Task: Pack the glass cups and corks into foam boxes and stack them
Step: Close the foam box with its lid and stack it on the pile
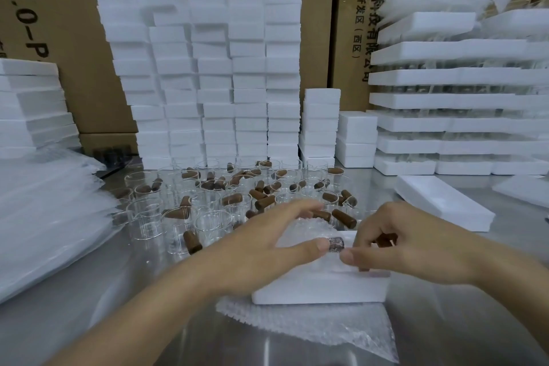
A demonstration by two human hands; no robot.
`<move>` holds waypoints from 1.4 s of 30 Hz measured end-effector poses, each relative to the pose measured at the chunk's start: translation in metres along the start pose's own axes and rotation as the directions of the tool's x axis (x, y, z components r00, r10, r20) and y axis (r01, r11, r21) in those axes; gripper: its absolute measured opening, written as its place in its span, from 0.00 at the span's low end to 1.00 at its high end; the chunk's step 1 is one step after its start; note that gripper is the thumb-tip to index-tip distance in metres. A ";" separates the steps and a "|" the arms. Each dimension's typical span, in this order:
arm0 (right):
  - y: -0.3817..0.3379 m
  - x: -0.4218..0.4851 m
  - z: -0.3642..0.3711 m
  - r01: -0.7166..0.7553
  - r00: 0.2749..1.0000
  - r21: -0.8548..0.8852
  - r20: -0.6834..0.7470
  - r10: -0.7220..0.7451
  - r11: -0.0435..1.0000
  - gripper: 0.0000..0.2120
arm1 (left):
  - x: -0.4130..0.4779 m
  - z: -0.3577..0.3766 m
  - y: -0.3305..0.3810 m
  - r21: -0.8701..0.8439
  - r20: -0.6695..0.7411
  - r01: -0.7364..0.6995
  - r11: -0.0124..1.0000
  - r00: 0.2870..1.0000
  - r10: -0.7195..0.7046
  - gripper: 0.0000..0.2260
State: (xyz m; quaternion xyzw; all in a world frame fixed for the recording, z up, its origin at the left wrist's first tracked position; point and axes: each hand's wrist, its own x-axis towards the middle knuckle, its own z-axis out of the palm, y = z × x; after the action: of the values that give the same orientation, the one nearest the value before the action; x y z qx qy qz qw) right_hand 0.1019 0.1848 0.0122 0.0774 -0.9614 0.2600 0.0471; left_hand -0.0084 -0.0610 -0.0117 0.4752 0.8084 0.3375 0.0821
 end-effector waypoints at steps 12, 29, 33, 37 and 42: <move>0.100 0.008 -0.023 -0.536 0.687 -0.074 -0.618 0.383 0.841 0.14 | 0.002 0.009 -0.006 0.303 0.012 -0.087 0.949 0.996 0.088 0.22; 0.041 0.002 -0.032 -0.056 0.630 0.309 -0.727 0.274 0.949 0.16 | 0.010 -0.001 0.005 -0.276 -0.317 -0.073 0.958 0.948 -0.019 0.26; -0.005 -0.001 -0.024 0.152 0.758 0.484 -0.617 0.212 0.862 0.26 | 0.006 -0.020 0.009 -0.374 -0.490 -0.263 0.889 0.870 0.051 0.38; -0.009 0.001 -0.021 0.260 0.823 0.567 -0.553 0.127 0.781 0.24 | 0.000 -0.030 0.014 -0.396 -0.525 -0.326 0.859 0.847 0.080 0.24; -0.005 0.004 -0.020 0.279 0.840 0.608 -0.530 0.118 0.743 0.22 | 0.002 -0.032 0.011 -0.493 -0.531 -0.276 0.825 0.847 -0.034 0.24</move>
State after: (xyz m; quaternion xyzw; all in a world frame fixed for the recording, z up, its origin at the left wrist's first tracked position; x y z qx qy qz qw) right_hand 0.1002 0.1903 0.0318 0.0566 -0.7473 0.5928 0.2947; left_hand -0.0167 -0.0709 0.0201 0.3743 0.6345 0.6756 -0.0275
